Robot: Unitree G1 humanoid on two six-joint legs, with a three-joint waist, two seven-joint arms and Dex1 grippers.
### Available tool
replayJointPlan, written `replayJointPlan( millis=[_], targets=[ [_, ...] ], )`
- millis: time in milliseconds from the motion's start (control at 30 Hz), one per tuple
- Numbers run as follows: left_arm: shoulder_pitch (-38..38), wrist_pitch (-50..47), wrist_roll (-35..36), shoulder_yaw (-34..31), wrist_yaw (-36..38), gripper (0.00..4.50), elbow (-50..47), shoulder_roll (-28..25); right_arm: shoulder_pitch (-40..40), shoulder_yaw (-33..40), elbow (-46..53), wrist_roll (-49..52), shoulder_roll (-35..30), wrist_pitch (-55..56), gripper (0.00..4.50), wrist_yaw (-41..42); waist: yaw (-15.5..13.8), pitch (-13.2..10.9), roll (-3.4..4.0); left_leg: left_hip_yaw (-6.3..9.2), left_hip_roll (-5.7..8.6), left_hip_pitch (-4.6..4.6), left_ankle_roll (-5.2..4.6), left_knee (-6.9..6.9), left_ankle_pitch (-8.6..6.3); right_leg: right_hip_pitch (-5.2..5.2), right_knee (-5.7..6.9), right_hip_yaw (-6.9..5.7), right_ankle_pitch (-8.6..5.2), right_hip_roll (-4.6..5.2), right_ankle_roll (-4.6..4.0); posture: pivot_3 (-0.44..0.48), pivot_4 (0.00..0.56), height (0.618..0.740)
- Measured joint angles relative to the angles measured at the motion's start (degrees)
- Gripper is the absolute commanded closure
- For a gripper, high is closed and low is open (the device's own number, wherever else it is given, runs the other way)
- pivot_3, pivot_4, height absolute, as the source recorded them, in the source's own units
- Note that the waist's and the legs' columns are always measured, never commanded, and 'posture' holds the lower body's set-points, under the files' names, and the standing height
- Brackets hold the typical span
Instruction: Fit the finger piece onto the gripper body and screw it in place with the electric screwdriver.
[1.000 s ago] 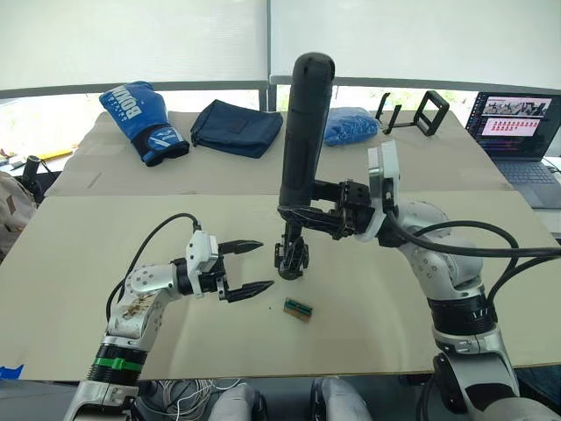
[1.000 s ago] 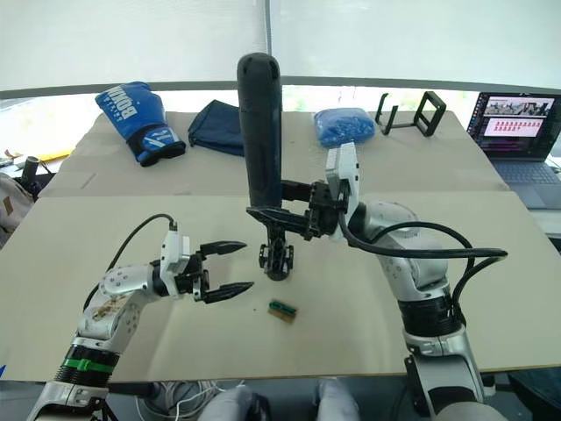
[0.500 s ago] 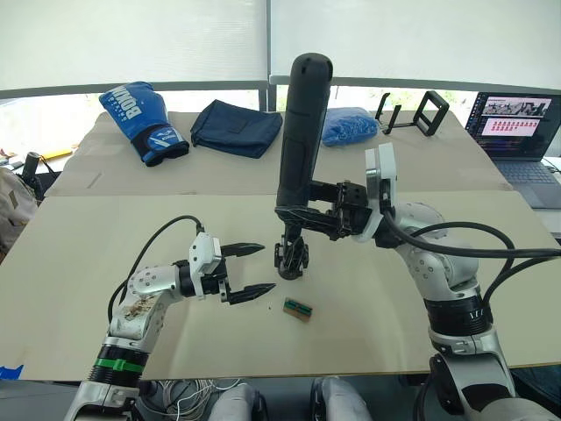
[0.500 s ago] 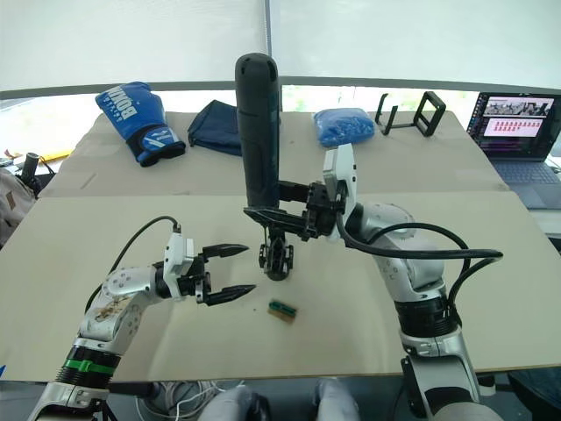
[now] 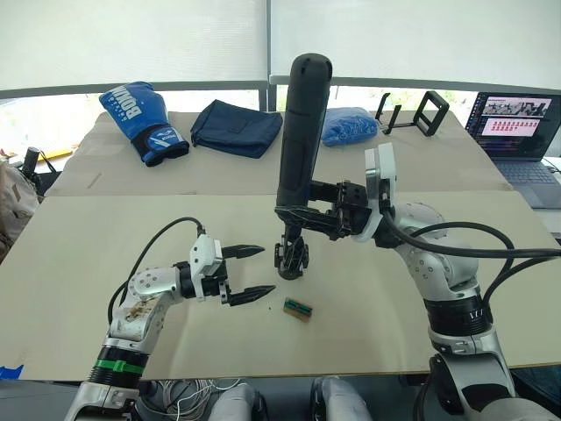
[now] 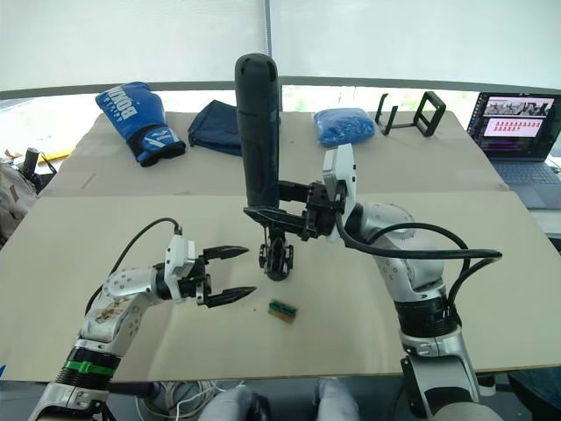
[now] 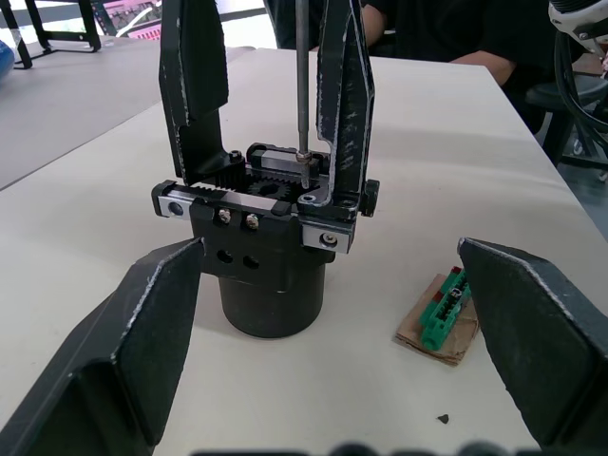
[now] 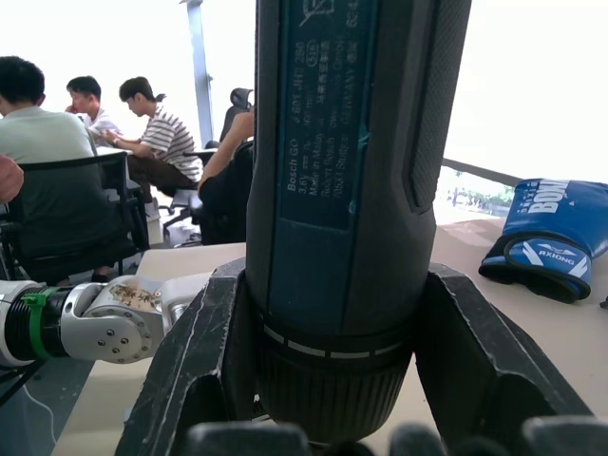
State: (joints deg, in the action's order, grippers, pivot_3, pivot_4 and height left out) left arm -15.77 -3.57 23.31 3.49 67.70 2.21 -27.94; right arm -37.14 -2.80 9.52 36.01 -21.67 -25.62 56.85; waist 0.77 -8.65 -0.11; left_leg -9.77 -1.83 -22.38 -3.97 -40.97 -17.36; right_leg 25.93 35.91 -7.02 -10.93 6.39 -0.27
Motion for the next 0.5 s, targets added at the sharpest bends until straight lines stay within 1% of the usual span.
replayJointPlan(
  millis=[500],
  targets=[
    [0.02, 0.0, -0.46, 0.03, 0.05, 0.0, 0.01, 0.14, 0.0, -0.83, 0.08, 0.0, -0.42, -0.08, 2.56, -0.64, -0.01, 0.0, 0.0, 0.0, 0.0, 0.0, 0.0, 0.0, 0.0, 0.0, 0.0, 0.0, 0.0, 0.0, 0.0, 0.0, 0.15, 0.74]
  ],
)
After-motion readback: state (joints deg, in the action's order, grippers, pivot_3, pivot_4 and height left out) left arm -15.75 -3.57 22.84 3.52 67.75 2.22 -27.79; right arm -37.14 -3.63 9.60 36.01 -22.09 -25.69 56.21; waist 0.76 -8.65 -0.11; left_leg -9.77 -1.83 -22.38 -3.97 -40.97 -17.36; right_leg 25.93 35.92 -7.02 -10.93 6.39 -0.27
